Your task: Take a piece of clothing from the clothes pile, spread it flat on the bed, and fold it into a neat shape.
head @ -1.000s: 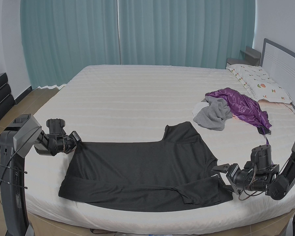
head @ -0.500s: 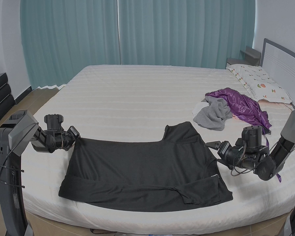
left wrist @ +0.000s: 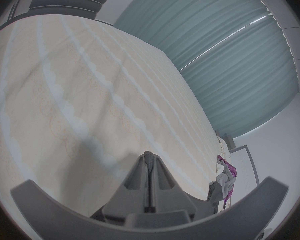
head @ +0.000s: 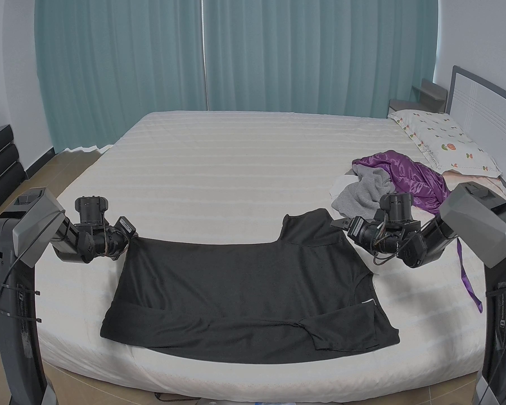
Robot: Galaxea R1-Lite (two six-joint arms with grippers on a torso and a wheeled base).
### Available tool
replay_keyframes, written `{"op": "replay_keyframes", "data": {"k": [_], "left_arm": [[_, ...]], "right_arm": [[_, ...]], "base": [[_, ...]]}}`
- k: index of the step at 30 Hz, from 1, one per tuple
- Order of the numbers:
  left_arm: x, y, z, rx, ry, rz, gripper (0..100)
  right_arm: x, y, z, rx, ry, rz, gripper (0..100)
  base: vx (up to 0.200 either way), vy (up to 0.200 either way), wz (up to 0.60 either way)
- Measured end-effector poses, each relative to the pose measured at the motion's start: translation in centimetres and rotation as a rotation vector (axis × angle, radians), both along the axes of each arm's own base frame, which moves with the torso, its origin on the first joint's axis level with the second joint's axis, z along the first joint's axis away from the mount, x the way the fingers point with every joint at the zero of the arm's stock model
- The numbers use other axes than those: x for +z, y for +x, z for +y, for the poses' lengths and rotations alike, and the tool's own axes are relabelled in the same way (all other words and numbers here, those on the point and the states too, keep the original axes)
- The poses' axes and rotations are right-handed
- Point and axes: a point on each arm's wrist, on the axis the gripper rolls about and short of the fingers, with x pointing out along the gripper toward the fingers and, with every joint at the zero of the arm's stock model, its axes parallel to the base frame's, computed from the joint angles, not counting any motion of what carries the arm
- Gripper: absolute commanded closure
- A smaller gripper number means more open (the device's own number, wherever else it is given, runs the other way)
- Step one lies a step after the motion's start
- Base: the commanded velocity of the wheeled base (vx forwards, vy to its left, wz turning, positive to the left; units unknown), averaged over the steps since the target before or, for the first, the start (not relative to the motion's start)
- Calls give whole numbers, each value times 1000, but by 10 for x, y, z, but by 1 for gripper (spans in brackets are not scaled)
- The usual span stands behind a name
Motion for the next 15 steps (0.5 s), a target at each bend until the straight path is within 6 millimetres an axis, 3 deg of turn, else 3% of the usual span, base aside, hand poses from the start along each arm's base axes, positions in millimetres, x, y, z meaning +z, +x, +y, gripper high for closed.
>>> {"op": "replay_keyframes", "data": {"k": [6,15], "left_arm": [[-1,-1,0,0,-5,5,100],[-4,-3,0,-1,-6,15,100]], "right_arm": [[-16,33,5,36,-66,-22,0],[-35,60,7,36,-99,-38,0]], "base": [[0,0,0],[0,0,0]]}}
